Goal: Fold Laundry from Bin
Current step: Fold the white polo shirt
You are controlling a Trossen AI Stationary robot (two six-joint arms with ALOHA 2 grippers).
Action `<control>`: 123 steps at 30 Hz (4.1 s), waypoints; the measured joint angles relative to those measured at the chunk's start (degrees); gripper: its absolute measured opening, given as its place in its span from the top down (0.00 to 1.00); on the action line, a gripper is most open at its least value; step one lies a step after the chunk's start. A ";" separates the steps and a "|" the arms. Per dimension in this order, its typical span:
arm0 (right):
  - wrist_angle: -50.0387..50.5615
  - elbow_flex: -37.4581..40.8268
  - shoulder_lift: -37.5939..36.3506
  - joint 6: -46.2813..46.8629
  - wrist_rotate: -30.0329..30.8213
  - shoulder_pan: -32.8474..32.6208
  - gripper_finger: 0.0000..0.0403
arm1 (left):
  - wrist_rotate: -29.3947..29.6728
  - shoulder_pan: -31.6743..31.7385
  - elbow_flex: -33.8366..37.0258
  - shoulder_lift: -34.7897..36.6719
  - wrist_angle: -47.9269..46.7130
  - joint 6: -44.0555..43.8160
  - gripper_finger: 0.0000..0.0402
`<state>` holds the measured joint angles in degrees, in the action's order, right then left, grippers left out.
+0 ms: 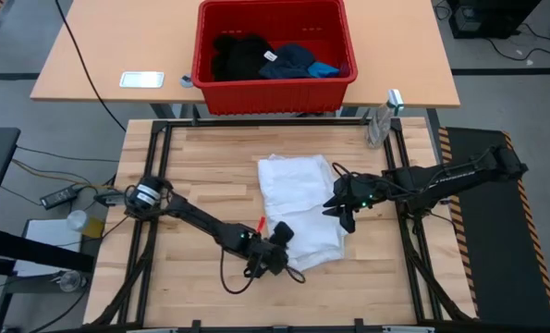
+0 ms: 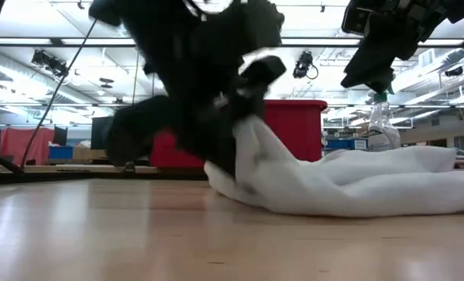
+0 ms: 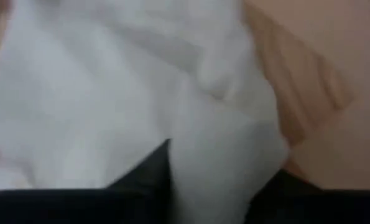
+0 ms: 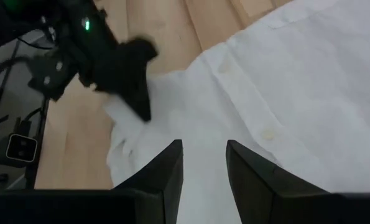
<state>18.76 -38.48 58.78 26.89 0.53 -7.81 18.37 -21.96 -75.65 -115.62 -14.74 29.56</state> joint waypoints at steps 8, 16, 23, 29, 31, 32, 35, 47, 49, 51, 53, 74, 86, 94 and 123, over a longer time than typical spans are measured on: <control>-1.74 0.00 1.02 -7.43 2.11 -6.02 0.70 | -4.12 -0.58 -1.28 7.03 -5.44 -44.98 0.96; -8.91 0.00 8.69 -13.21 4.25 -7.88 0.70 | -4.01 -3.86 -1.26 7.87 -8.27 -63.02 0.97; -27.02 0.01 21.12 -17.31 -1.03 -5.24 0.71 | 1.99 -7.57 -1.21 7.87 -9.82 -66.55 0.97; -38.54 0.04 34.46 -19.60 -0.18 -0.33 0.71 | 2.15 -8.12 -1.21 7.85 -10.56 -66.80 0.97; -38.90 0.04 37.24 -19.83 -2.30 0.74 0.71 | 2.52 -8.63 -1.13 7.85 -11.15 -68.87 0.97; -38.43 0.02 38.16 -19.42 -3.73 1.10 0.71 | 2.66 -9.01 -0.71 7.85 -10.98 -70.71 0.97; -37.07 0.02 39.89 -19.10 -7.71 1.31 0.72 | 3.99 -10.62 1.23 7.84 -10.95 -78.29 0.97; -32.74 -0.09 40.25 -14.46 -13.70 -0.83 0.77 | 14.84 -12.03 3.88 9.58 -9.70 -96.78 0.97; -32.28 -0.09 40.31 -14.42 -13.70 -2.01 0.77 | 14.94 -11.58 3.88 10.23 -8.77 -96.98 0.97; -31.60 -0.09 40.00 -13.79 -13.70 -2.96 0.77 | 14.74 -11.29 3.88 10.48 -6.88 -95.78 0.97; -30.02 0.04 38.70 -12.85 -13.93 -3.23 0.77 | 13.63 -11.02 3.86 10.48 -5.06 -93.10 0.97; -18.56 0.02 15.91 -5.42 -0.09 -19.67 0.79 | 5.19 -4.31 4.95 10.13 -1.95 -87.21 0.97; -18.68 0.02 21.33 -0.89 -3.52 -23.70 0.42 | -0.26 -3.55 4.78 10.45 -1.66 -97.20 0.97; -17.72 -2.83 27.02 -0.06 7.69 -28.80 0.26 | -0.34 -3.21 4.78 10.45 -1.54 -105.73 0.97; -20.31 -6.60 41.82 -1.59 24.72 -35.47 0.82 | -1.30 -3.23 4.78 10.45 -1.70 -108.97 0.97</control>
<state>-1.55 -45.08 100.60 25.30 25.26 -43.28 17.07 -25.19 -70.86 -105.16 -16.44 -79.42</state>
